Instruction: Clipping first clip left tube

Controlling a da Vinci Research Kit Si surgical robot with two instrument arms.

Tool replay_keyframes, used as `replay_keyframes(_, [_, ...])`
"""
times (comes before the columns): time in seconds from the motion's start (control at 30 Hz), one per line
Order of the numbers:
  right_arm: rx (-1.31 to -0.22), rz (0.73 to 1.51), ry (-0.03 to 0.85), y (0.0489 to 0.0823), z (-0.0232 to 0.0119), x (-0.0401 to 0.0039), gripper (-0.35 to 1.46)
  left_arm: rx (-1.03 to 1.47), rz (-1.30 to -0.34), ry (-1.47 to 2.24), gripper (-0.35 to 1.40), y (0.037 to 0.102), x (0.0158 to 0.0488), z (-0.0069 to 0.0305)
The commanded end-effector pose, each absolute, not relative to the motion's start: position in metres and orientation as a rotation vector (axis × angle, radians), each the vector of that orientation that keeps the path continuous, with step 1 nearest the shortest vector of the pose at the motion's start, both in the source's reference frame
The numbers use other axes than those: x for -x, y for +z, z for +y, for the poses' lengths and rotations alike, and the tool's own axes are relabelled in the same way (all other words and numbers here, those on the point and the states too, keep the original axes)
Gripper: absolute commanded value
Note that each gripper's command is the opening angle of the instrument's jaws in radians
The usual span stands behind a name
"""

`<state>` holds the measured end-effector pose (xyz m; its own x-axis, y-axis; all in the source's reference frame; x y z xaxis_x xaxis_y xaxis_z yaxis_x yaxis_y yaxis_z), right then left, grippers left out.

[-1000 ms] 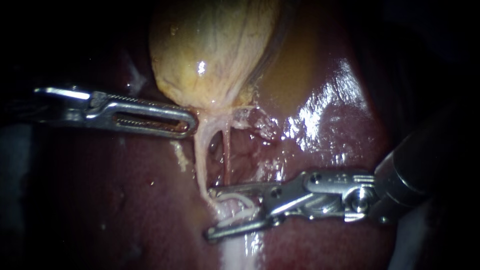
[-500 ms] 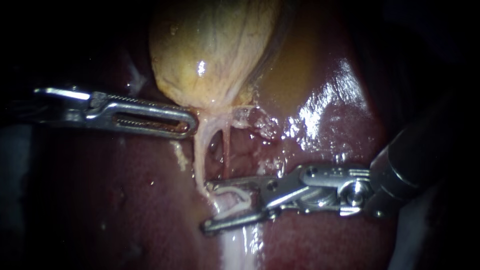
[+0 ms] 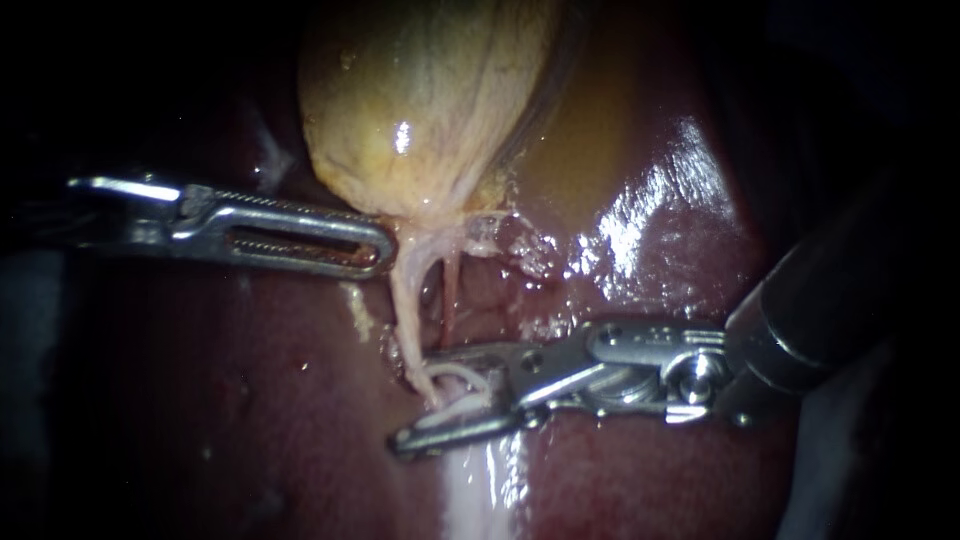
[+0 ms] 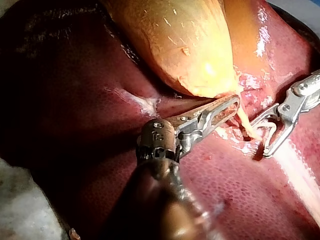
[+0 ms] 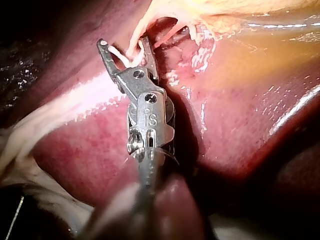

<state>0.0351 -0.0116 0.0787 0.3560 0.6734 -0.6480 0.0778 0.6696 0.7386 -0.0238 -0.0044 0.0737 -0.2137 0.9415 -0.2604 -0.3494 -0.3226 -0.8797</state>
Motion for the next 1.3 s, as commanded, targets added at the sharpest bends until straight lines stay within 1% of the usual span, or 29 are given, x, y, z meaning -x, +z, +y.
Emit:
replay_keyframes(0.03, [-0.775, 1.164, 0.439, 0.0786, -0.0115, -0.0351, 0.49, 1.036, -0.862, 1.708, -0.35, 0.0737, 0.0238, -0.0044])
replay_keyframes(0.23, [-0.779, 1.167, 0.435, 0.0782, -0.0118, -0.0352, 0.49, 1.036, -0.862, 1.708, -0.35, 0.0737, 0.0238, -0.0044])
replay_keyframes(0.37, [-0.819, 1.176, 0.422, 0.0776, -0.0124, -0.0353, 0.49, 1.036, -0.862, 1.708, -0.35, 0.0737, 0.0238, -0.0044])
replay_keyframes(0.7, [-0.893, 1.193, 0.429, 0.0769, -0.0131, -0.0351, 0.49, 1.036, -0.863, 1.708, -0.35, 0.0738, 0.0238, -0.0044])
replay_keyframes(0.9, [-0.94, 1.207, 0.422, 0.0771, -0.0136, -0.0353, 0.49, 1.036, -0.863, 1.708, -0.35, 0.0738, 0.0238, -0.0044])
replay_keyframes(1.03, [-0.971, 1.201, 0.413, 0.0775, -0.0142, -0.0359, 0.49, 1.036, -0.862, 1.708, -0.35, 0.0738, 0.0238, -0.0044])
replay_keyframes(1.3, [-0.978, 1.213, 0.424, 0.0779, -0.0144, -0.0373, 0.48, 1.036, -0.862, 1.708, -0.35, 0.0738, 0.0239, -0.0044])
